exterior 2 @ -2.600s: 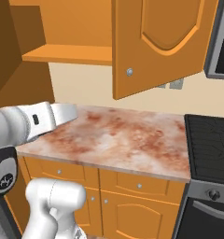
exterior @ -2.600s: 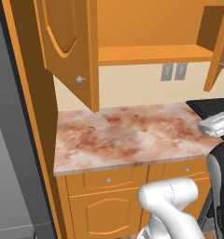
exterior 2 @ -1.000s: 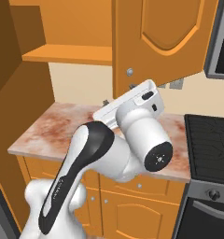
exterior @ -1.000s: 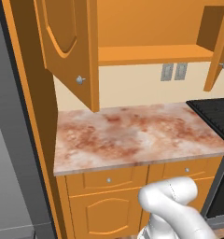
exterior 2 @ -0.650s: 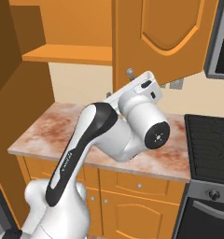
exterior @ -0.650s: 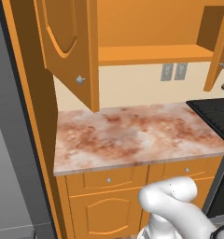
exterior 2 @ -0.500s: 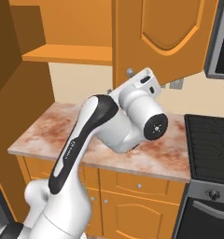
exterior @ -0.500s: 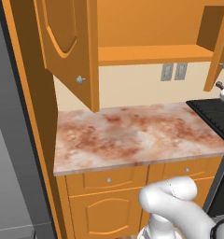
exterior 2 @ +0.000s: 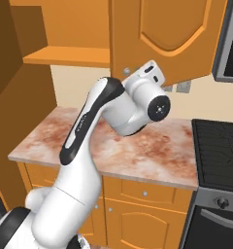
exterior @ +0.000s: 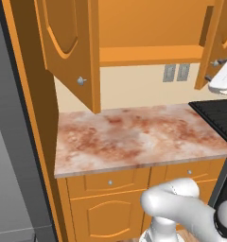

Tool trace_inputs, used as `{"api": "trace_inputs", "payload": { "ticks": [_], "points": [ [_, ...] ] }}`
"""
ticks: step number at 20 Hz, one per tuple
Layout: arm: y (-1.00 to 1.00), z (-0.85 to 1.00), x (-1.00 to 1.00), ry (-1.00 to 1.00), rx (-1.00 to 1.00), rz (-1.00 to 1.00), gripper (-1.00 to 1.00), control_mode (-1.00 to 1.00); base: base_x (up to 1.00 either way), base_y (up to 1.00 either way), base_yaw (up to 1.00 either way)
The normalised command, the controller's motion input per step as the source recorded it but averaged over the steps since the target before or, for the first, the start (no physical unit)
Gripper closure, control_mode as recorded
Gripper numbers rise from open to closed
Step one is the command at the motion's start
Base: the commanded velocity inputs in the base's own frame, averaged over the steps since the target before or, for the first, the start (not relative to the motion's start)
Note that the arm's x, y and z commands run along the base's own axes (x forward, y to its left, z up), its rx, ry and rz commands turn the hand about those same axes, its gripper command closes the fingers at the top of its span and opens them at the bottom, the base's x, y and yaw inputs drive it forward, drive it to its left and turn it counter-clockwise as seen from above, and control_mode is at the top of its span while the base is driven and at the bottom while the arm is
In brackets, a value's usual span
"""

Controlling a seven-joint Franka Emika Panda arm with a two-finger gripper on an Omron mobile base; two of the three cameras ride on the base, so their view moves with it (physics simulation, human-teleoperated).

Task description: Close all open cabinet doors.

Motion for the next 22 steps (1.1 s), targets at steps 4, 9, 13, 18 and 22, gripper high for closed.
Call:
{"api": "trace_inputs", "payload": {
  "ticks": [4, 9, 13, 18, 22],
  "points": [
    [0.07, 0.0, 0.7, 0.03, -0.03, 0.0, -1.0, -1.0, 0.0, 0.0, 0.0],
    [0.13, 0.0, 0.74, 0.03, -0.03, 0.0, -1.0, -1.0, 0.0, 0.0, 0.0],
    [0.15, 0.0, 0.78, 0.04, -0.01, 0.0, -1.0, -1.0, 0.0, 0.0, 0.0],
    [0.18, 0.0, 0.78, 0.05, -0.01, 0.0, -1.0, -1.0, 0.0, 0.0, 0.0],
    [0.25, -0.03, 0.71, 0.04, -0.01, 0.0, -1.0, -1.0, 0.0, 0.0, 0.0]
  ]
}}
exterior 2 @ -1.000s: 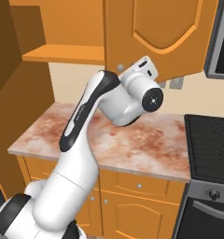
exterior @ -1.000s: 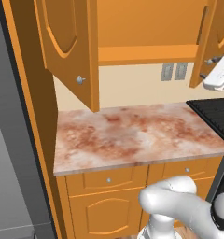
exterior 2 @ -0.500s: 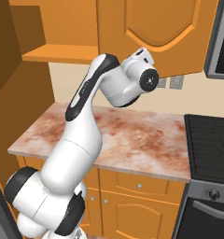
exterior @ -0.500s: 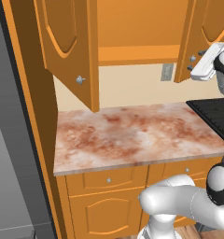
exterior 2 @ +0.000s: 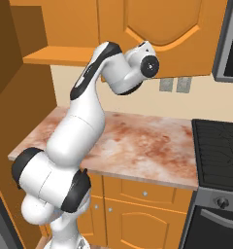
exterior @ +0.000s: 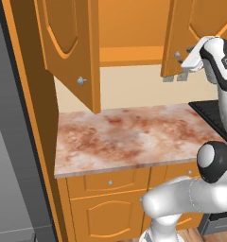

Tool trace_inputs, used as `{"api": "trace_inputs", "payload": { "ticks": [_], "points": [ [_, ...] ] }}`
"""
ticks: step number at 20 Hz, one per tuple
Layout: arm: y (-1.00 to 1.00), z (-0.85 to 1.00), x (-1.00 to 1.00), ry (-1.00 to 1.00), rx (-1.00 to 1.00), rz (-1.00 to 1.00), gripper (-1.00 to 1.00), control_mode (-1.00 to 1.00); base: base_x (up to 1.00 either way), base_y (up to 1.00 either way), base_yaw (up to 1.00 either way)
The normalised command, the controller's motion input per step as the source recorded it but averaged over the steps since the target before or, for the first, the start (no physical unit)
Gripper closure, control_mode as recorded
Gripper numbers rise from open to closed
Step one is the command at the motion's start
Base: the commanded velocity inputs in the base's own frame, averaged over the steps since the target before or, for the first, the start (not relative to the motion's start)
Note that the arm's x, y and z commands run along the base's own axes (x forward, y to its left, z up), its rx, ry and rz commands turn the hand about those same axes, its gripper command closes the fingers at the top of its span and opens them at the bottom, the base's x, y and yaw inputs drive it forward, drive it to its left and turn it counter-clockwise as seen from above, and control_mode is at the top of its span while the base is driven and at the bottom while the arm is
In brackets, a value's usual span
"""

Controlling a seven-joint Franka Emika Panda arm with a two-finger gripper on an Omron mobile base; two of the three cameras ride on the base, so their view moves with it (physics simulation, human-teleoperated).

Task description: Close all open cabinet doors.

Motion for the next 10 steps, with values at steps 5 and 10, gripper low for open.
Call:
{"api": "trace_inputs", "payload": {
  "ticks": [5, 10],
  "points": [
    [0.27, -0.08, 0.67, 0.04, -0.01, 0.0, -1.0, -1.0, 0.0, 0.0, 0.0],
    [0.29, -0.14, 0.61, 0.03, -0.02, 0.0, -1.0, -1.0, 0.0, 0.0, 0.0]
  ]
}}
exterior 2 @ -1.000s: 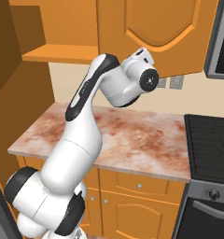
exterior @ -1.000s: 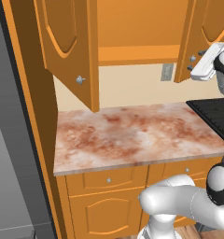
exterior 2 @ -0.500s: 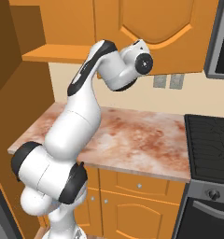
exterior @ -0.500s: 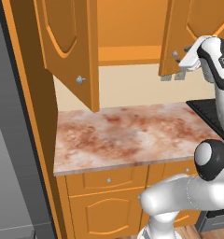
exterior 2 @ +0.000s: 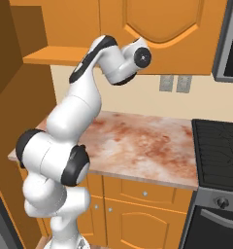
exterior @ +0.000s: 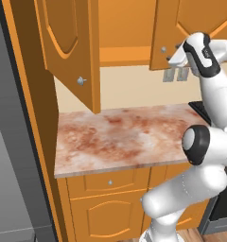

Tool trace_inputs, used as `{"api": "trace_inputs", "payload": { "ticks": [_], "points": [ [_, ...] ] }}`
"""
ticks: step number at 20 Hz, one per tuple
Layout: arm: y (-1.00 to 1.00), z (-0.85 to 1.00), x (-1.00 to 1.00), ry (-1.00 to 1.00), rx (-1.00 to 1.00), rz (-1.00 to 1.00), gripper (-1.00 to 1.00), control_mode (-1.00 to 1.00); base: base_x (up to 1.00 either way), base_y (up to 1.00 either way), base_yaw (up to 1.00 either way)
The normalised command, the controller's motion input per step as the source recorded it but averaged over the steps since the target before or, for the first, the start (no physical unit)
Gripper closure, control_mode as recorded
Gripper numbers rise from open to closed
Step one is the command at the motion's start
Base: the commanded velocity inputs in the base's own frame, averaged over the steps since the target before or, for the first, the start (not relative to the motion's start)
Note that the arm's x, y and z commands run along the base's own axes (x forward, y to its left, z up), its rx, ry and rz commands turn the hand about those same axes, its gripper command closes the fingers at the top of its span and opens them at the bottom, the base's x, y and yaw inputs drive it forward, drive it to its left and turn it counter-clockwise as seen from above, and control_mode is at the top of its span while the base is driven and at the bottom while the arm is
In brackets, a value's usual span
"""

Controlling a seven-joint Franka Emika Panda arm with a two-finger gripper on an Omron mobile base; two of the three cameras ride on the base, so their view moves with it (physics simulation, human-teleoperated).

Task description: Close all open cabinet doors.

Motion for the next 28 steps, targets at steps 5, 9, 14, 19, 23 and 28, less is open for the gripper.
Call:
{"api": "trace_inputs", "payload": {
  "ticks": [5, 9, 14, 19, 23, 28],
  "points": [
    [0.29, -0.13, 0.6, 0.03, -0.02, 0.0, -1.0, -1.0, 0.0, 0.0, 0.0],
    [0.33, -0.21, 0.53, 0.03, -0.02, 0.0, -1.0, -1.0, 0.0, 0.0, 0.0],
    [0.44, -0.35, 0.41, 0.04, -0.04, 0.0, -1.0, -1.0, 0.0, 0.0, 0.0],
    [0.49, -0.42, 0.27, 0.03, -0.05, 0.0, -1.0, -1.0, 0.0, 0.0, 0.0],
    [0.67, -0.57, 0.01, 0.0, -0.1, 0.01, -1.0, -1.0, 0.0, 0.0, 0.0],
    [0.86, -0.71, -0.18, 0.0, -0.16, 0.04, -1.0, -1.0, 0.0, 0.0, 0.0]
  ]
}}
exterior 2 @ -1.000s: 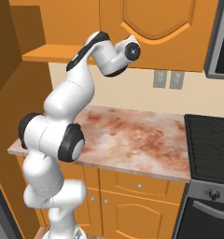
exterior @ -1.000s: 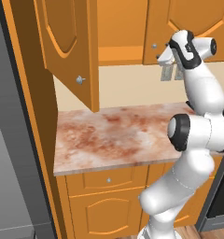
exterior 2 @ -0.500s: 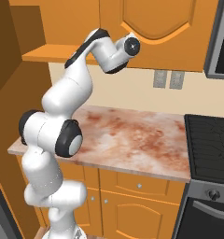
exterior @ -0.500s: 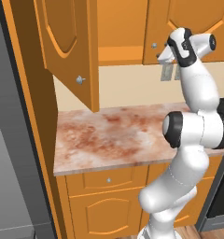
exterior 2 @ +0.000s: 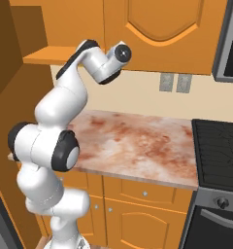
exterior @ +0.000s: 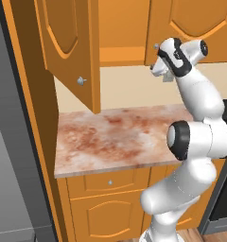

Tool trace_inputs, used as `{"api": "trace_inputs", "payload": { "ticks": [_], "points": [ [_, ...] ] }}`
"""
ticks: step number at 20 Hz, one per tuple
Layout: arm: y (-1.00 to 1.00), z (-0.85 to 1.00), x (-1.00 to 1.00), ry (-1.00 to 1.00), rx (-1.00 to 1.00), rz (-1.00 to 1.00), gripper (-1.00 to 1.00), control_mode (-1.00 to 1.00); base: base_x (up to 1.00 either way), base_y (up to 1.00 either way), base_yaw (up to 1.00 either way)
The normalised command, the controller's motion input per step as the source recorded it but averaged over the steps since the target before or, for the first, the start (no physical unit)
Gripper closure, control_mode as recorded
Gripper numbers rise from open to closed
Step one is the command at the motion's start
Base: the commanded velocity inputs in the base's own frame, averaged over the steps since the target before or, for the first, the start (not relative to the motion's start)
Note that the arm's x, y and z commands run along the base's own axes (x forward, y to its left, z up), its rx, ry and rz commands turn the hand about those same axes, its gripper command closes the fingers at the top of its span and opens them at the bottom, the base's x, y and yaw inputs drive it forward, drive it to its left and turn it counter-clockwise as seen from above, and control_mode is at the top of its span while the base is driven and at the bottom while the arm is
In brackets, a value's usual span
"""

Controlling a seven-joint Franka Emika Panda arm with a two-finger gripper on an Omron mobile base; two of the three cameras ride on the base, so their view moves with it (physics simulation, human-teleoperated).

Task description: Close all open cabinet doors.

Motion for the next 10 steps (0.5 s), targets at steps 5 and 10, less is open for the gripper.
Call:
{"api": "trace_inputs", "payload": {
  "ticks": [5, 10],
  "points": [
    [0.93, -0.48, -0.53, -0.03, -0.21, 0.03, -1.0, -1.0, 0.0, 0.0, 0.0],
    [0.69, -0.03, -0.89, -0.08, -0.25, 0.01, -1.0, -1.0, 0.0, 0.0, 0.0]
  ]
}}
